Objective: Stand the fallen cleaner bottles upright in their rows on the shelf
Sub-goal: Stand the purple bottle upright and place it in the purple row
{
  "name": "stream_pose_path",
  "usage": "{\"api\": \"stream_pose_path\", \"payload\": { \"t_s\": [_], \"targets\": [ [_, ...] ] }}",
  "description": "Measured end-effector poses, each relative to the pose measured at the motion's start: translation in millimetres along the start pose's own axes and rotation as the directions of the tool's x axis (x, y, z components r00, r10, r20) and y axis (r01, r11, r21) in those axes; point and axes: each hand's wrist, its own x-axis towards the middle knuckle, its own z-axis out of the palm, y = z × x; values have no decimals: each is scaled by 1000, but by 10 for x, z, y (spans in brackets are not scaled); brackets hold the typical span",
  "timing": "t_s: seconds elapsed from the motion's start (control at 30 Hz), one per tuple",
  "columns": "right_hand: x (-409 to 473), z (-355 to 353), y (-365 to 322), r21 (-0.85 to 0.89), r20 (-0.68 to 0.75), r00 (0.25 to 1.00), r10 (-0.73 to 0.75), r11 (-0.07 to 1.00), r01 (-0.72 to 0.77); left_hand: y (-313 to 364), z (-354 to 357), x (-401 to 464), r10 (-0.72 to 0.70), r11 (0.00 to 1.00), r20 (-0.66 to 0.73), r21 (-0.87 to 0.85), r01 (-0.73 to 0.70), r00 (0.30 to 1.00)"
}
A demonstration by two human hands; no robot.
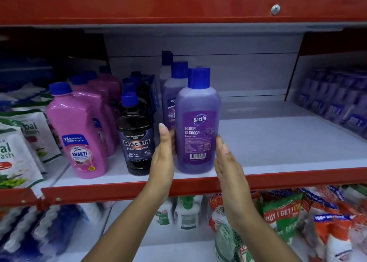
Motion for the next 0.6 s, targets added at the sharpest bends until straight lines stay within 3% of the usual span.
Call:
{"api": "stream_pose_path", "payload": {
  "t_s": [0.27, 0.6],
  "targets": [
    [220, 115, 2, 40, 68, 994, 84, 995, -87, 93, -122, -70, -20, 999, -7, 30, 20, 1000],
    [468, 157, -258, 161, 34, 979, 202, 965, -205, 69, -36, -383, -76, 997, 78, -4, 77, 994]
  ]
}}
